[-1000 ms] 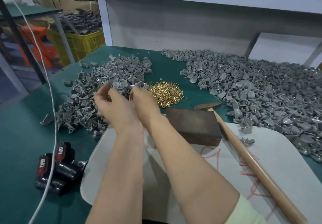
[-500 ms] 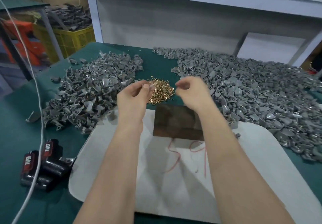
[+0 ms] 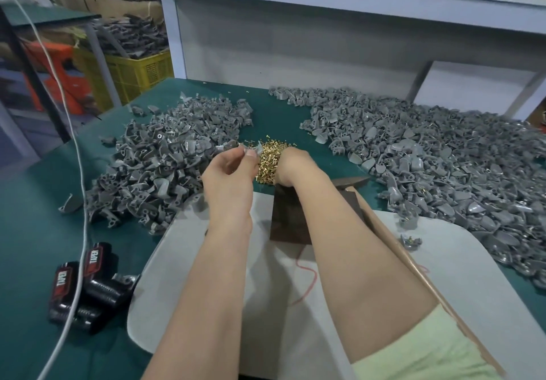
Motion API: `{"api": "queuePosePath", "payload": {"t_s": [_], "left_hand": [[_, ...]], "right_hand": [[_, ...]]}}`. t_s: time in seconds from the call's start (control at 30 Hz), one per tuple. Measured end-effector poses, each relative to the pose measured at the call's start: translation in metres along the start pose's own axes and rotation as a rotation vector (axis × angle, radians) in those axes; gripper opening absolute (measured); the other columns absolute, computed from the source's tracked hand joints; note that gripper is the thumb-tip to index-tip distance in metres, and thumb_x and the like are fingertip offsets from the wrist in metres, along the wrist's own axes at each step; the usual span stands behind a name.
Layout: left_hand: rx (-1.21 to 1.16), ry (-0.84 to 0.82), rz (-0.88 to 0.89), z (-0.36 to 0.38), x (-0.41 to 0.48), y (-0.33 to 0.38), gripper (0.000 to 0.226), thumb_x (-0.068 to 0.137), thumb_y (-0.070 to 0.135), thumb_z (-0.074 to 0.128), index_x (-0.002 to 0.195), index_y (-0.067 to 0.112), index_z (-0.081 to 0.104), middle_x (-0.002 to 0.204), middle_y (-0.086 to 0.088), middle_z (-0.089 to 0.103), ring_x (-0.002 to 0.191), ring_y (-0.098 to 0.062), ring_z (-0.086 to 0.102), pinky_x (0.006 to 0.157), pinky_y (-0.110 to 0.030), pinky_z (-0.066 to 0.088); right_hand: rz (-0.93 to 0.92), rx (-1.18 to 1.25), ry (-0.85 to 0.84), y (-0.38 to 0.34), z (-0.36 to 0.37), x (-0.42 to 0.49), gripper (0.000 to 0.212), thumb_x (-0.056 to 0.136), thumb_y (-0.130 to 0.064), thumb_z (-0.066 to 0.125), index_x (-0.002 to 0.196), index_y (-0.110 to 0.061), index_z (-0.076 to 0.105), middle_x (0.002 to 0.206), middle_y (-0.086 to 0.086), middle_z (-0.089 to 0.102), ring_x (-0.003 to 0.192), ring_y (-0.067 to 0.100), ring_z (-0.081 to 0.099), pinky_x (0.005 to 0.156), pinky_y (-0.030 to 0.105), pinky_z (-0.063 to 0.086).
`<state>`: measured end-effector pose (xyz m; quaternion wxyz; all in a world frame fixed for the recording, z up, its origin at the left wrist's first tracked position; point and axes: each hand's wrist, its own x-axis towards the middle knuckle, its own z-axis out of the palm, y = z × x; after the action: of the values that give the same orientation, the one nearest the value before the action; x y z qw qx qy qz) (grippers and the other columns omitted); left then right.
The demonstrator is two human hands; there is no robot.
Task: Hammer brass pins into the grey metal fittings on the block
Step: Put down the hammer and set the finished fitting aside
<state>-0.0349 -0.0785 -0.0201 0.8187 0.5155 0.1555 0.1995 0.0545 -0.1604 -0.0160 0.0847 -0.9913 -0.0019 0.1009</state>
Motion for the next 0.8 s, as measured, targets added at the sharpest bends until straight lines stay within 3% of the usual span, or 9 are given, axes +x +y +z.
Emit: {"api": "queuePosePath", "payload": {"t_s": [0.13,0.23,0.33,0.4,0.5,0.6,0.7,0.8], "left_hand": [[-0.012,-0.037,0.001,0.001,-0.002,0.001,0.007,0.089,0.002,0.061,0.089,0.009,0.062,0.082,-0.002,0.066,0.075,-0.007,0.063,0.066,-0.011,0.049],[-0.005,-0.046,0.017,0.002,-0.004,0.002,0.013,0.09,0.002,0.061,0.083,0.013,0.061,0.08,-0.001,0.065,0.076,-0.008,0.063,0.066,-0.011,0.049],[0.015,-0.074,0.013,0.002,-0.003,0.001,0.012,0.091,0.004,0.059,0.083,0.013,0.059,0.083,-0.003,0.063,0.081,-0.013,0.062,0.073,-0.016,0.052],[0.048,-0.125,-0.018,0.005,-0.004,0.0,0.011,0.093,0.005,0.056,0.085,0.013,0.056,0.089,-0.006,0.064,0.089,-0.016,0.063,0.081,-0.021,0.051],[0.071,-0.221,-0.083,0.012,-0.009,-0.002,0.011,0.098,0.008,0.049,0.088,0.014,0.051,0.101,-0.009,0.067,0.097,-0.015,0.066,0.083,-0.018,0.053],[0.07,-0.235,-0.101,0.016,-0.011,-0.002,0.011,0.098,0.009,0.047,0.089,0.014,0.049,0.103,-0.007,0.067,0.099,-0.014,0.066,0.083,-0.019,0.053],[0.047,-0.087,-0.021,0.009,-0.006,0.002,0.01,0.097,0.01,0.05,0.089,0.016,0.05,0.104,-0.007,0.065,0.092,-0.01,0.065,0.079,-0.022,0.051],[-0.049,0.081,-0.019,0.0,-0.001,0.005,0.01,0.096,0.011,0.051,0.089,0.018,0.049,0.104,-0.006,0.063,0.087,-0.011,0.061,0.069,-0.018,0.047]], "right_hand": [[-0.032,-0.013,-0.007,0.002,0.002,0.003,0.034,0.091,-0.011,0.052,0.124,-0.002,0.054,0.132,0.016,0.051,0.119,0.033,0.051,0.094,0.035,0.043],[0.005,0.132,0.084,0.006,0.004,0.001,0.034,0.087,-0.009,0.056,0.12,-0.001,0.057,0.127,0.014,0.056,0.116,0.03,0.054,0.09,0.031,0.045],[0.021,0.617,0.238,0.013,-0.002,-0.008,0.015,0.085,-0.003,0.054,0.093,-0.006,0.067,0.1,0.013,0.069,0.099,0.027,0.065,0.089,0.032,0.051],[-0.023,0.97,0.304,0.018,-0.01,-0.022,0.022,0.084,0.003,0.051,0.076,-0.015,0.063,0.076,0.007,0.069,0.081,0.022,0.068,0.085,0.039,0.055],[-0.154,1.171,0.342,0.029,-0.02,-0.045,0.027,0.083,0.006,0.052,0.074,-0.018,0.06,0.066,0.0,0.063,0.063,0.013,0.064,0.07,0.028,0.057],[-0.164,0.99,0.408,0.044,-0.019,-0.059,0.025,0.082,0.001,0.055,0.075,-0.023,0.059,0.076,-0.001,0.063,0.072,0.014,0.062,0.073,0.028,0.053],[-0.096,0.7,0.417,0.056,-0.016,-0.061,0.013,0.086,-0.009,0.059,0.088,-0.021,0.065,0.09,-0.002,0.065,0.088,0.016,0.059,0.082,0.03,0.048],[-0.091,0.445,0.318,0.048,-0.011,-0.053,0.015,0.086,-0.022,0.063,0.097,-0.017,0.071,0.105,0.003,0.069,0.102,0.021,0.06,0.086,0.029,0.047]]}}
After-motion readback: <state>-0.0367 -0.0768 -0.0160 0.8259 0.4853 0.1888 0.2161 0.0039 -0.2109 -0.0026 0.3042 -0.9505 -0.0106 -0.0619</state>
